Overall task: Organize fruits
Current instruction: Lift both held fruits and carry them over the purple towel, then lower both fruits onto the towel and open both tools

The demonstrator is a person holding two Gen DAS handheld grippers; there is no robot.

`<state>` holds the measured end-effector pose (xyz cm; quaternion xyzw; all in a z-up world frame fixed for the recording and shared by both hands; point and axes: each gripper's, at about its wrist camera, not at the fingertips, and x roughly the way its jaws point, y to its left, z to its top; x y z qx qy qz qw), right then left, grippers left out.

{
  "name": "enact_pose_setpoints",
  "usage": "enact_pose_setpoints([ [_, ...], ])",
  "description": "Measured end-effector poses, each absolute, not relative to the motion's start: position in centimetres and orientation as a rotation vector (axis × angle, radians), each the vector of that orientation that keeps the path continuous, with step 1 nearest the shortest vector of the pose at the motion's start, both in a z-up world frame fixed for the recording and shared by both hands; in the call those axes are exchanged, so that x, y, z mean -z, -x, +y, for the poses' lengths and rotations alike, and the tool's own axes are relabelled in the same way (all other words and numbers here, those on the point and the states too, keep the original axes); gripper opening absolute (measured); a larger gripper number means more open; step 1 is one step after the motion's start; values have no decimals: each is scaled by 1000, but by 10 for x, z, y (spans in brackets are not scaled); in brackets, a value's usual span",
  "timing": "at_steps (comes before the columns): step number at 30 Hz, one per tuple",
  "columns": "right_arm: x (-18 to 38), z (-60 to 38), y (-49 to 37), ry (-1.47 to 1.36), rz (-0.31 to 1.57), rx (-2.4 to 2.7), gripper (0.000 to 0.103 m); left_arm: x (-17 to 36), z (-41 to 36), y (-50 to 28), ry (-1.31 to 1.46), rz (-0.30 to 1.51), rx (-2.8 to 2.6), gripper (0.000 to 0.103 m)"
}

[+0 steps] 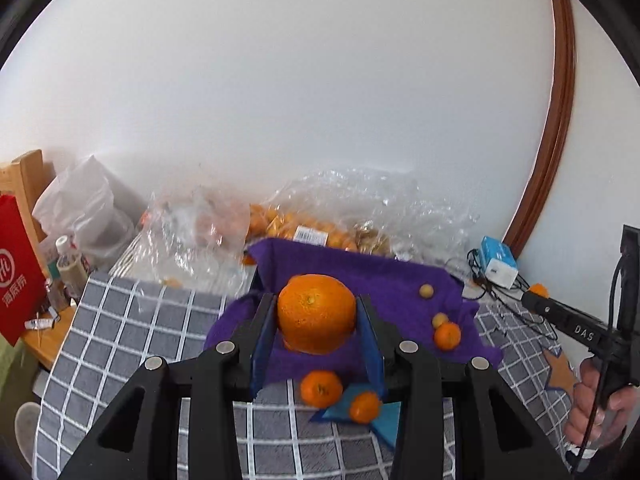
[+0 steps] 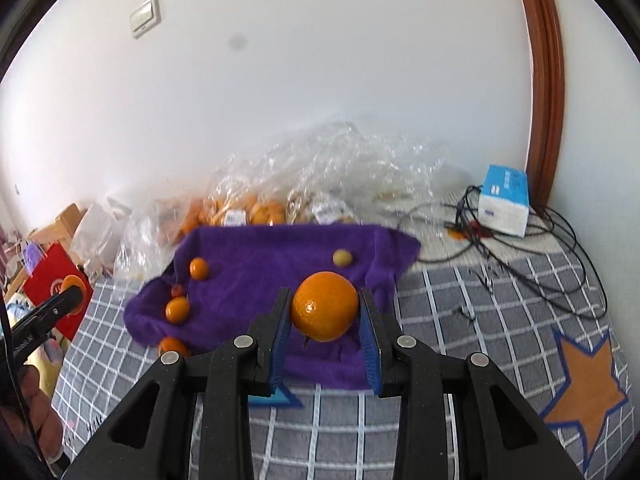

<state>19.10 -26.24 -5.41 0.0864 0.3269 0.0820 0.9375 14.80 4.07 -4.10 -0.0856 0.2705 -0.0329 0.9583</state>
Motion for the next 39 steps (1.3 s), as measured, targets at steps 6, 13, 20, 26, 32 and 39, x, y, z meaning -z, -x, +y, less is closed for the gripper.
enact_pose_setpoints([
  [6,46,-257,-226,-196,663,-179,32,25,40,-175,158,528,42,37],
  [13,53,-245,-272,-185,695,-196,32,32,53,-207,190,554,21,37],
  [20,95,-235,-319,-143,796,-212,32,62,74,-233,225,621,-6,37],
  [26,134,-236,-344,-106,907,-221,32,88,79,-257,318,691,46,37],
  [32,162,-238,-356,-110,1003,-239,32,108,67,-273,336,759,102,37],
  [39,168,-237,-357,-83,1014,-247,39,131,37,-297,262,851,124,37],
])
